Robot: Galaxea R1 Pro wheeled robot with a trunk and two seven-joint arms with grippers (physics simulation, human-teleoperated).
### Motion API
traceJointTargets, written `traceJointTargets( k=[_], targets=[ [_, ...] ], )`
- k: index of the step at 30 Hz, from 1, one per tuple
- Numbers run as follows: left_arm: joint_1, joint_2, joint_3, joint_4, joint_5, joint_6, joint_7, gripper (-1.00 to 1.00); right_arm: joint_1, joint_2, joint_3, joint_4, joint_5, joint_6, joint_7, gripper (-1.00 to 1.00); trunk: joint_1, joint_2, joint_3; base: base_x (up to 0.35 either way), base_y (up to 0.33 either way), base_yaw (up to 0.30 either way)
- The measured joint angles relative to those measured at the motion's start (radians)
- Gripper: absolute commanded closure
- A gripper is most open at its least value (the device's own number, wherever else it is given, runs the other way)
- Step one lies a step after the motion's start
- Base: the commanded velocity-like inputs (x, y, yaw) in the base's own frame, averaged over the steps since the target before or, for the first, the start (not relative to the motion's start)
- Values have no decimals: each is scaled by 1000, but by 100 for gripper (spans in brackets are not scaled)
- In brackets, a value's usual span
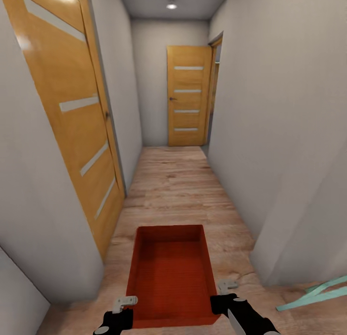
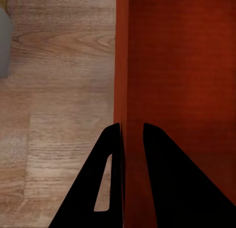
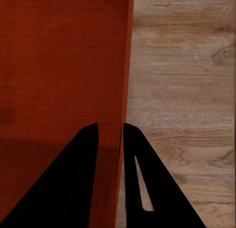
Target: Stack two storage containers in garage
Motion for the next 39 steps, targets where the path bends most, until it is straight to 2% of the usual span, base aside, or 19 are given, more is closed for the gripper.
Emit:
traceJointTargets(
  k=[8,39],
  targets=[
    [0,-1,1,1,-1,0,0,100,0,-1,2,1,-2,0,1,100,0,0,0,342,1,-128],
    [0,-1,1,1,0,0,1,100,0,-1,2,1,-1,0,1,100,0,0,0,343,0,-2]
  ],
)
